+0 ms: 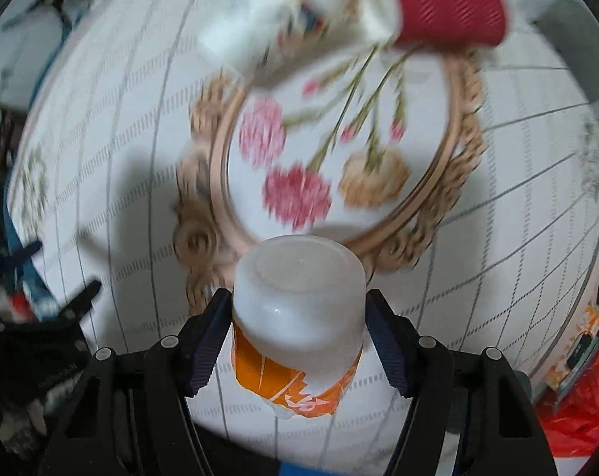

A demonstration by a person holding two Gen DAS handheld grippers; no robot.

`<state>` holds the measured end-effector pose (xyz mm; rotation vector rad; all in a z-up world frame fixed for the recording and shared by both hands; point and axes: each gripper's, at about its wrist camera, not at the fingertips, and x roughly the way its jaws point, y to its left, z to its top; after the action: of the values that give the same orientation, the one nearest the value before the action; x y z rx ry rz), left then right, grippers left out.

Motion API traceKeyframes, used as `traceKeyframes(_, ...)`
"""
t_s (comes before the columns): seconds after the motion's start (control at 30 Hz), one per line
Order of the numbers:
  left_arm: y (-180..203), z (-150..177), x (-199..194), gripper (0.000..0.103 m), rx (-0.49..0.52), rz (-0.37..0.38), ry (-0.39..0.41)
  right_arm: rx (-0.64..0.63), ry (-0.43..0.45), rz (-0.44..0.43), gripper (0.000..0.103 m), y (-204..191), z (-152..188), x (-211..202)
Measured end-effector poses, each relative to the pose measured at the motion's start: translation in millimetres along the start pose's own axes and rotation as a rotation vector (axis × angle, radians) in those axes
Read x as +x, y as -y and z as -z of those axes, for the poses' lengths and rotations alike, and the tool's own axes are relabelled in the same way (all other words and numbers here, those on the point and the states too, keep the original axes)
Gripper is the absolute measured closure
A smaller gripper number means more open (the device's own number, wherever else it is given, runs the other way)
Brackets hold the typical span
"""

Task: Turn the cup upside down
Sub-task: 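Lift the cup with the right gripper and turn it rim-down, then set the cup rim-down on the floral medallion and open the right gripper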

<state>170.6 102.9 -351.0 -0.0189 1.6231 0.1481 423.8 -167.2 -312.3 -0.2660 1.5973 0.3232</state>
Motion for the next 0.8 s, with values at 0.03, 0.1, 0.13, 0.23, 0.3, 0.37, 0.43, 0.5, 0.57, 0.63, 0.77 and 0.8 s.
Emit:
traceKeyframes(0.03, -1, -2, 0, 0.014, -0.001, 0.002, 0.001, 0.022, 0.045, -0.003, 0.033, 3, 1, -5)
traceKeyframes(0.1, -3, -6, -1, 0.014, -0.001, 0.002, 0.004, 0.076, 0.157, -0.008, 0.033, 10, 5, -16)
traceKeyframes(0.13, -3, -7, -2, 0.014, -0.001, 0.006, 0.008, 0.116, 0.237, -0.015, 0.033, 16, 9, -22)
traceKeyframes(0.23, -3, -12, -3, 0.014, 0.003, 0.005, 0.01, 0.181, 0.405, -0.015, 0.033, 19, 22, -30)
traceKeyframes(0.3, -3, -14, -5, 0.014, 0.011, 0.003, 0.014, 0.199, 0.484, 0.01, 0.033, 12, 31, -26)
traceKeyframes(0.37, -1, -15, -6, 0.014, 0.024, -0.003, 0.019, 0.2, 0.52, 0.026, 0.033, 4, 35, -17)
traceKeyframes(0.43, 0, -16, -8, 0.014, 0.037, -0.004, 0.025, 0.194, 0.539, 0.046, 0.033, -3, 41, -11)
traceKeyframes(0.5, 0, -16, -8, 0.014, 0.046, -0.004, 0.033, 0.181, 0.552, 0.06, 0.032, -8, 44, -7)
traceKeyframes(0.57, -2, -17, -12, 0.014, 0.052, 0.0, 0.045, 0.185, 0.55, 0.05, 0.032, -11, 48, -7)
traceKeyframes(0.63, -5, -15, -16, 0.014, 0.058, 0.001, 0.062, 0.197, 0.538, 0.048, 0.032, -13, 49, -7)
traceKeyframes(0.77, -5, -16, -32, 0.014, 0.08, 0.001, 0.109, 0.216, 0.507, 0.032, 0.023, -17, 49, -8)
traceKeyframes(0.8, -7, -16, -38, 0.014, 0.085, 0.005, 0.126, 0.216, 0.509, 0.03, 0.02, -20, 50, -9)
